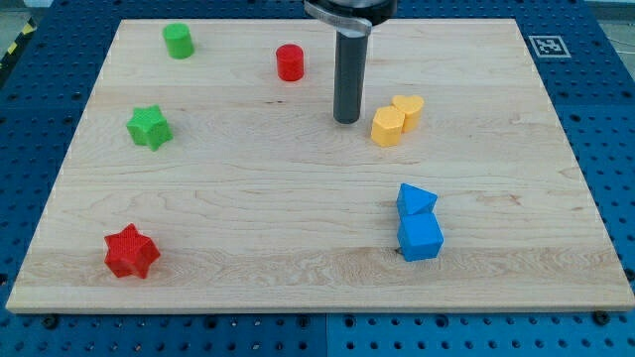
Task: Move your arm to the bottom center of the board
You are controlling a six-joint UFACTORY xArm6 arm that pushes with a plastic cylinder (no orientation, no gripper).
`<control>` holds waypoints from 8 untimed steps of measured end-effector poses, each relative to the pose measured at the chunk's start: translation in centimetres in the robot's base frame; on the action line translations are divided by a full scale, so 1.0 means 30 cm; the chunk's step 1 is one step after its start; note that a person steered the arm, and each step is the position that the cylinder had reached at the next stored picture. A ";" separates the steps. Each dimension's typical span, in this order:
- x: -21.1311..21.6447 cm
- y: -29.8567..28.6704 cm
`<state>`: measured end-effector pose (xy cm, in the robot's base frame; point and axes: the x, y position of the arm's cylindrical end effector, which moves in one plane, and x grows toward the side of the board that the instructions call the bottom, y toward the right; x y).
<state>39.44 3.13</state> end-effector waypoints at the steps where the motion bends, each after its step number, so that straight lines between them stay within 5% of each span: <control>1: 0.045 0.000; 8: 0.348 -0.006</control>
<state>49.89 2.95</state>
